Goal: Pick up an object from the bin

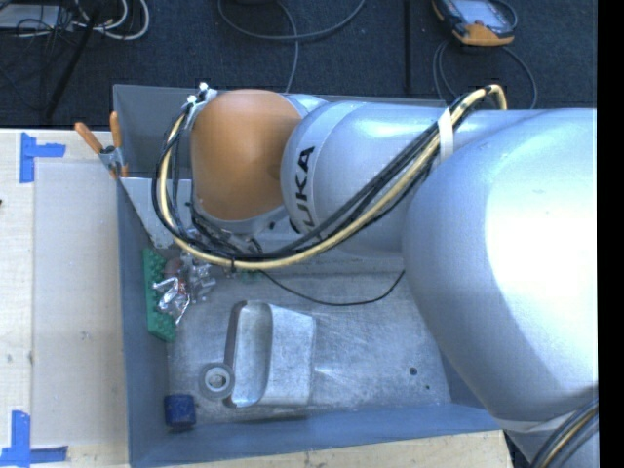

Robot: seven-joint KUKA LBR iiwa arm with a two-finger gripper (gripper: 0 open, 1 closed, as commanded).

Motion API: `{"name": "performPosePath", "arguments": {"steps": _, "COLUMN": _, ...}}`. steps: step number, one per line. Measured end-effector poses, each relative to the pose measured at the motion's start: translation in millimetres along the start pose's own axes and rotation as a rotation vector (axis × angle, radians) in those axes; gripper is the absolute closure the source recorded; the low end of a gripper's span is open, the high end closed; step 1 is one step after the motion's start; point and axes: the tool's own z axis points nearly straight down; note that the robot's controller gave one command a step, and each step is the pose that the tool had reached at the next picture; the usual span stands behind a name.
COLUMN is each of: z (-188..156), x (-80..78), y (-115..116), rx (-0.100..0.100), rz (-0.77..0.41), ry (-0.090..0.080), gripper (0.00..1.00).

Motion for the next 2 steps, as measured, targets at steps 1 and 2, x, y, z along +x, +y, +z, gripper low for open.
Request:
{"name": "performPosePath", "arguments": {"steps": 1, "z": 38.8, "x": 48.2, "y": 10.1, "rx": 0.000, "rz": -0.216, "ry": 0.013, "gripper": 1.00}}
{"name": "performPosePath", "arguments": {"steps": 2, "z": -111.2, "x": 23.6, "y": -20.9, "rx": 0.000, "rz": -0.738, "ry": 0.001, "gripper": 1.00}}
